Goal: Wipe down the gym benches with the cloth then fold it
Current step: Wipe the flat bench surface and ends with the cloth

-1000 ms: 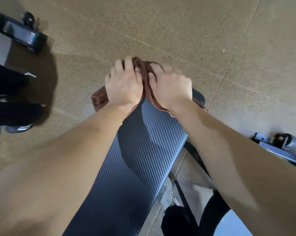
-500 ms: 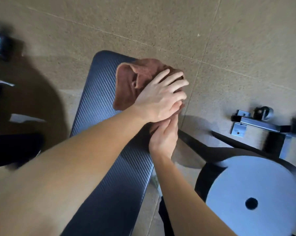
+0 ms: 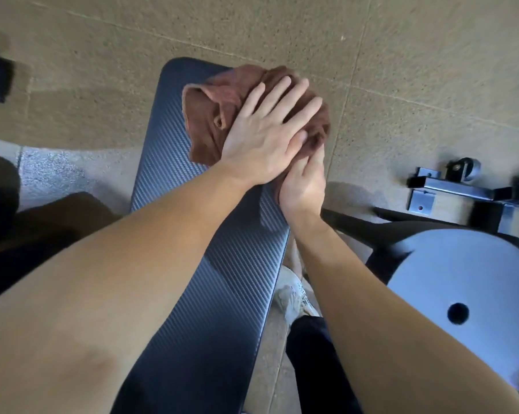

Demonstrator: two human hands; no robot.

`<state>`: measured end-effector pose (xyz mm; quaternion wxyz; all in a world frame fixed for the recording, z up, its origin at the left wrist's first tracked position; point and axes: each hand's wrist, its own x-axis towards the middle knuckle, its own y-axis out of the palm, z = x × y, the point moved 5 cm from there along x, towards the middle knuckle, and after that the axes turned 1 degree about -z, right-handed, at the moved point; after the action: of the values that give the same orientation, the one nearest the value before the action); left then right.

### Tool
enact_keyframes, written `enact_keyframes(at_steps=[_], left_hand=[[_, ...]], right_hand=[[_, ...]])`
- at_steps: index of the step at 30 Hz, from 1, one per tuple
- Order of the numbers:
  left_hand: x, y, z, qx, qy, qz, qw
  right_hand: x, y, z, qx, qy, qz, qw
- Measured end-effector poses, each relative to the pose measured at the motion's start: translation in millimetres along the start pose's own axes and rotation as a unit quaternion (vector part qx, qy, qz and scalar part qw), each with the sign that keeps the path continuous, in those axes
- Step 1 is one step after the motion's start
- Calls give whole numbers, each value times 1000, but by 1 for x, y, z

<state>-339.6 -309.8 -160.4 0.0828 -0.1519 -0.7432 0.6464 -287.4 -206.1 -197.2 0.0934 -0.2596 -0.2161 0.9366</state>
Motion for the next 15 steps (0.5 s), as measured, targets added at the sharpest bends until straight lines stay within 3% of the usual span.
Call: enact_keyframes(at_steps=[3,7,11,15], left_hand=[[-73,4,-15,-2,6,12,1000],[-122,13,-22,9,-30,36,999],[-99,5,-16,0,-30,14,999],[-48,-6,4,-15,-42,-11,999]], right_hand=[[-59,-3,-18,-38,-21,17,999],[-90,-8,-33,-49,16,30,998],[-72,-10,-26,-30,53,22,998],[-24,-11,-2,1,35,-20,999]])
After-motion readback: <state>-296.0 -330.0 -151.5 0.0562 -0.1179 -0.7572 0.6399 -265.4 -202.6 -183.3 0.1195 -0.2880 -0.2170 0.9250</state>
